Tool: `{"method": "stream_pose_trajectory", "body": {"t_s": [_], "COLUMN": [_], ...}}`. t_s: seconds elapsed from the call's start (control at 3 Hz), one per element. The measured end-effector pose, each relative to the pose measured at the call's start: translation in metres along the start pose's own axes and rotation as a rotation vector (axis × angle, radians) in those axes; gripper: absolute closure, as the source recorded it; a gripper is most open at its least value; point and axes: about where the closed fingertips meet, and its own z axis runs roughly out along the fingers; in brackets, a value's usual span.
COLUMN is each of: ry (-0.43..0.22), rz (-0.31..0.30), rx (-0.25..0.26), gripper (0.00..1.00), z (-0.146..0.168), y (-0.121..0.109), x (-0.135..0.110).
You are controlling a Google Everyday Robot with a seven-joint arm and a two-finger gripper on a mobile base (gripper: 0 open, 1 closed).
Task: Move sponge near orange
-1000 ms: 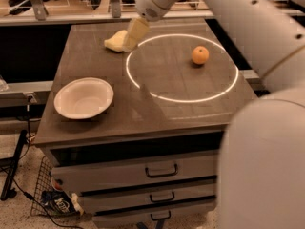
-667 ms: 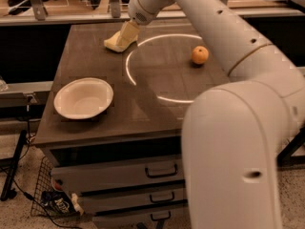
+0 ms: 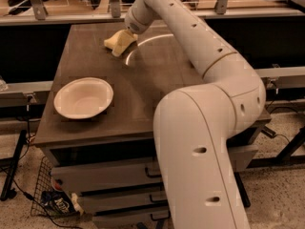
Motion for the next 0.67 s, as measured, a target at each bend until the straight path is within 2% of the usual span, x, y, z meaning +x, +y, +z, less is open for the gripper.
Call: {"method": "stream_pose_trajectory", "body": {"t_s": [0.33,0.67], "ry": [-0.024,-0.042], "rz": [0.078,0.117], "rx": [-0.003,-0.021], "gripper": [0.25,0.48], "z": [0.008,0.0127], "y": [-0.0065,-0.0057], "x": [0.0077,0.0121]}}
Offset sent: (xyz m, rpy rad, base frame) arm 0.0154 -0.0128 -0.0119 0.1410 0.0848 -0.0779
